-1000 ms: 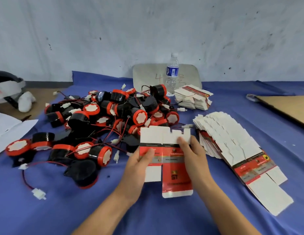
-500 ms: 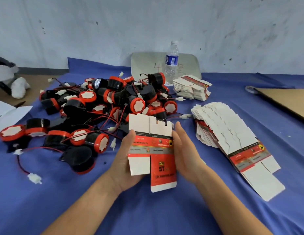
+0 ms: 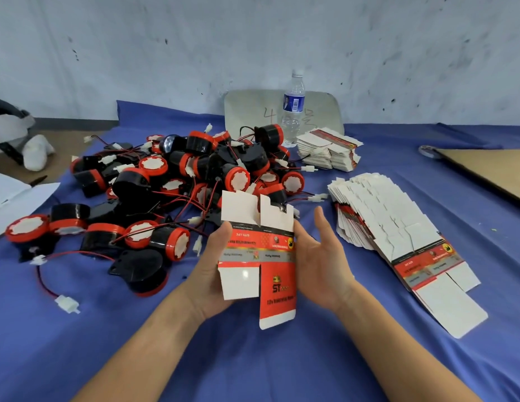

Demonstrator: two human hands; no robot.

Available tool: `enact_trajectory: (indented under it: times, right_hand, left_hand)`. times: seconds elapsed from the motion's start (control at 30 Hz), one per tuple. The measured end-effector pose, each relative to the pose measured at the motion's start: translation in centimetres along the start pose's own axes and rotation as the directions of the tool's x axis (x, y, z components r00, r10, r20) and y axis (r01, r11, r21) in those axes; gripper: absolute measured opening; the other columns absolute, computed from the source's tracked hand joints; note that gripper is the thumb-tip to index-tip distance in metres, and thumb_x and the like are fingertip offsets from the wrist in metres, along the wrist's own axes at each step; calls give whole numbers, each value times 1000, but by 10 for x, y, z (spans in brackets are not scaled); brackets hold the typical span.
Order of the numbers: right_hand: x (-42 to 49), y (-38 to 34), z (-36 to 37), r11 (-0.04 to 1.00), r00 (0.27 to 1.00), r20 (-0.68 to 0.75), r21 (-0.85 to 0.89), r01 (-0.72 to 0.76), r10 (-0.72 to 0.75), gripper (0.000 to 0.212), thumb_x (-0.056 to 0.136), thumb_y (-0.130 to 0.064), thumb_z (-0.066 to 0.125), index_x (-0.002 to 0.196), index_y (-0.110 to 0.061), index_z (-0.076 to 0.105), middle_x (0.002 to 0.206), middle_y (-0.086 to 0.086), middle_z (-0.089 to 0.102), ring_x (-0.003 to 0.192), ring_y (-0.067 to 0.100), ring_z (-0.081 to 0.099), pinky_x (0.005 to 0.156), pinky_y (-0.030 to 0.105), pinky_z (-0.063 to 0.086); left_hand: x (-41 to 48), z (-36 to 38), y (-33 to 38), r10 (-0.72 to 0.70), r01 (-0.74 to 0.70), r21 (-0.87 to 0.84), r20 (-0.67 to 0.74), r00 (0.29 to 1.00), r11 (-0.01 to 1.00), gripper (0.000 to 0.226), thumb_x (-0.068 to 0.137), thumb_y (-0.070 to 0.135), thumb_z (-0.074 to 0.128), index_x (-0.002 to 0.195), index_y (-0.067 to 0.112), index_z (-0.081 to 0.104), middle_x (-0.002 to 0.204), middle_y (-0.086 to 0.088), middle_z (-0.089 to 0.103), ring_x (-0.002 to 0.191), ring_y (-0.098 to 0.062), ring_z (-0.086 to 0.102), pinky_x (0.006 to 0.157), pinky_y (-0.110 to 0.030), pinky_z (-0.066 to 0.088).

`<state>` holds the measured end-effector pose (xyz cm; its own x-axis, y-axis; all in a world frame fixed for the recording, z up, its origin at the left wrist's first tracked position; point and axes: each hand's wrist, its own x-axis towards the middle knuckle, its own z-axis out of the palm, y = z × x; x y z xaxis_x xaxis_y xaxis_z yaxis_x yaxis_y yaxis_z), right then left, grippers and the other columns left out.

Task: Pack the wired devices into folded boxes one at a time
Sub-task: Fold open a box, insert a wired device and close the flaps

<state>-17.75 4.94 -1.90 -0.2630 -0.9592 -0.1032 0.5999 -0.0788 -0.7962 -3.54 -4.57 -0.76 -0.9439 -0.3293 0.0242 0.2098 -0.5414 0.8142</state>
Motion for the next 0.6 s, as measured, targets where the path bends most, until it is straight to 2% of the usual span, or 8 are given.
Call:
enact_trajectory:
  times: [0.1,0.17,0.27,0.33,0.37,0.47,0.53,0.6]
  right_hand:
    - [1,2,1,999,1000,12,36,-4,4,74,79,-76,37,139,-33,50,141,1,54,130,25,51,105,45,40]
    - [-2,2,3,997,1000,-19,77,-17,19,72,78,-76,36,129,-32,61,132,5,61,118,25,61,94,42,51]
    - [-5,3,4,984,996,-11,157,-80,83,68,86,-63,33,81,-13,80,82,11,75,70,20,73,59,28,58]
    - [-8,3,4,978,993,-57,191,-86,99,76,94,-55,30,54,-8,74,59,9,69,50,16,67,46,24,54]
    - [-6,3,5,983,994,-73,170,-64,78,74,90,-59,33,57,-8,75,64,11,71,53,18,69,50,26,56]
    - [-4,3,12,998,998,-66,56,0,4,63,68,-67,53,96,-16,79,110,16,71,96,31,69,89,46,55]
    - [0,8,10,984,990,-113,-168,65,-85,35,75,-40,66,98,-15,77,111,14,71,106,35,65,97,51,49]
    - [4,13,6,902,946,-190,-396,171,-263,16,84,-16,65,97,-13,72,102,9,74,103,31,67,100,51,48]
  left_hand:
    - [2,2,-2,23,-15,129,-56,998,991,93,28,63,91,108,21,74,102,-6,74,90,-20,72,69,-30,58]
    - [8,3,-8,137,-97,280,-129,982,955,111,33,62,91,125,18,49,107,-6,70,90,-18,71,69,-28,57]
    - [14,4,-19,334,-211,525,-149,931,824,97,41,64,88,118,28,40,109,2,63,92,-7,68,70,-22,55]
    - [16,-2,-23,457,-240,632,-203,866,737,84,49,57,89,118,39,44,108,10,66,98,-7,67,75,-27,57]
    - [16,-5,-24,530,-257,677,-230,816,690,79,57,49,89,121,43,44,108,13,67,100,-7,67,78,-28,57]
    - [17,-15,-18,703,-266,770,-309,641,581,80,71,31,81,132,52,33,118,6,65,106,-5,64,82,-17,53]
    - [19,-20,-14,731,-242,796,-327,599,555,83,77,24,78,136,51,26,127,-2,62,112,-6,61,85,-12,50]
    - [20,-19,-14,715,-219,809,-312,626,545,82,81,19,76,143,42,28,131,1,60,114,-3,59,86,-12,50]
